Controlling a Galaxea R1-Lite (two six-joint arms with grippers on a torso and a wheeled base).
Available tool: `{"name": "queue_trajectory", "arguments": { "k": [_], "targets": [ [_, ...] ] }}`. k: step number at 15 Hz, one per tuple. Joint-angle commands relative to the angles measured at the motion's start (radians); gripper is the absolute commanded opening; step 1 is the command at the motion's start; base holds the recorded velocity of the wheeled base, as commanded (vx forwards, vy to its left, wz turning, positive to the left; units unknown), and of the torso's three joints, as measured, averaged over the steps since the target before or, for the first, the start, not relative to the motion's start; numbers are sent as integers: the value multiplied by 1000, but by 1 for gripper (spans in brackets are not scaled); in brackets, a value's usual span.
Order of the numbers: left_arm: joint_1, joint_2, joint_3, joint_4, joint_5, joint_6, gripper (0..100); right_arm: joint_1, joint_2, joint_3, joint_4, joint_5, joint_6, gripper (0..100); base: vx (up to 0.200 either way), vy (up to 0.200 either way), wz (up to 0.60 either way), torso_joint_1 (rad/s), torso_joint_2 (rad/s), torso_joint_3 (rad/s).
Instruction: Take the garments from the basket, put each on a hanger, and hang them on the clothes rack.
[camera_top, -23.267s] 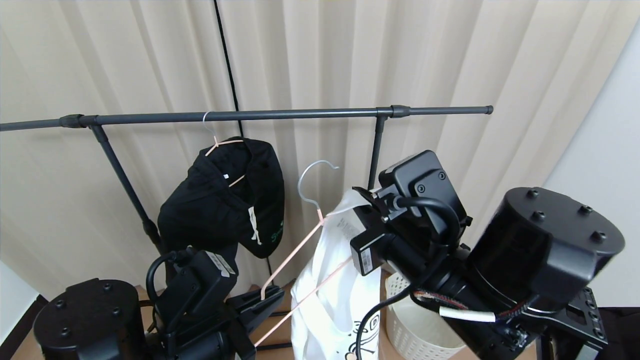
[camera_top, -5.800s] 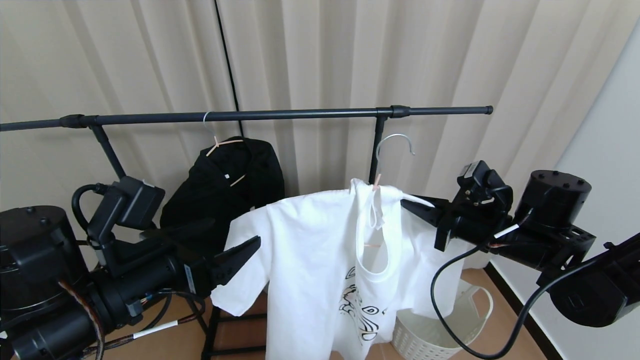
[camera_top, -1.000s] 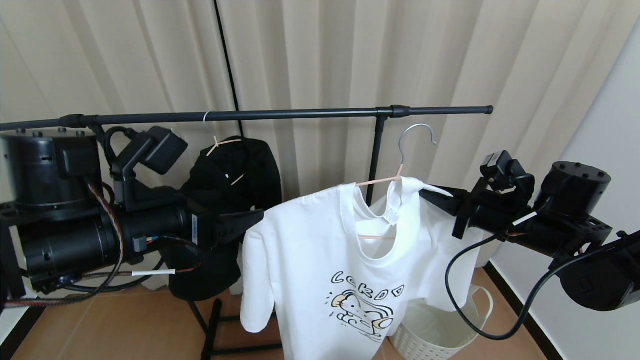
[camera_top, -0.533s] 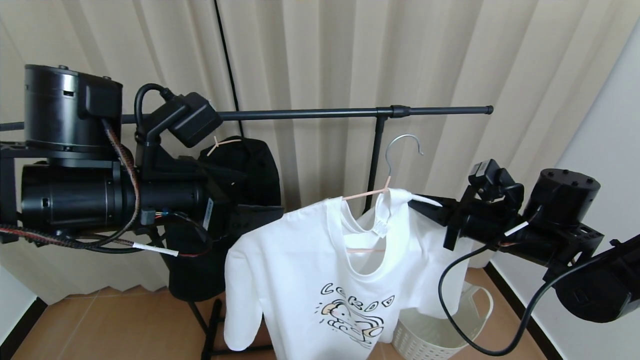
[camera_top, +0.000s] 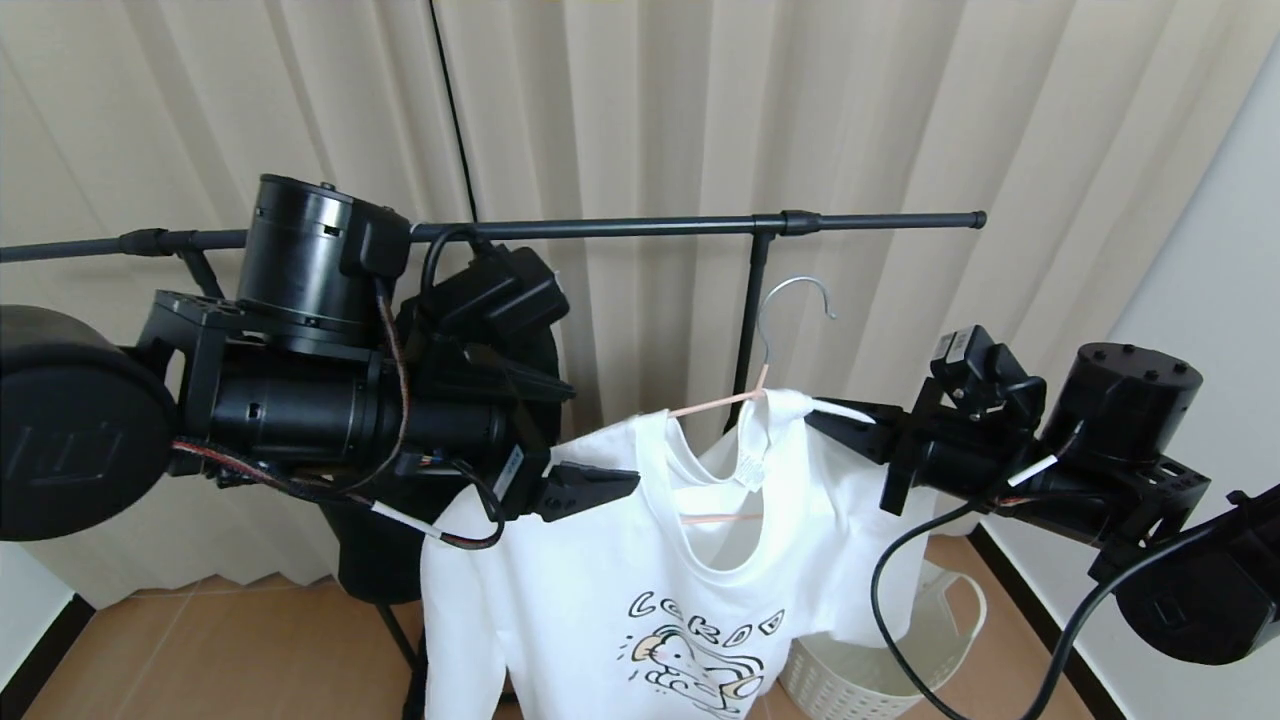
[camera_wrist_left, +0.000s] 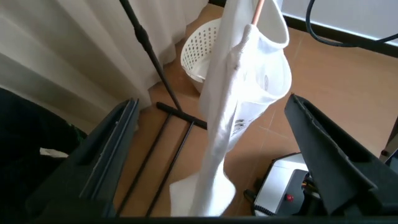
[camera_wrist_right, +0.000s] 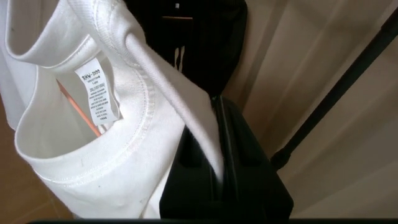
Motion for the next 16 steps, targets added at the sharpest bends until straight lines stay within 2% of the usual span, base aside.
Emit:
{"name": "queue_trajectory", "arguments": {
  "k": [1, 15, 16],
  "targets": [
    [-23, 33, -3, -4, 1, 0, 100, 13, -14, 11, -1, 1, 0, 0, 0, 0, 0, 0, 0, 0],
    [-48, 63, 0, -8, 4, -5, 100, 28, -34, 15, -1, 1, 0, 0, 0, 0, 0, 0, 0, 0],
    [-48, 62, 2, -8, 6, -5, 0, 28, -34, 15, -1, 1, 0, 0, 0, 0, 0, 0, 0, 0]
  ]
}}
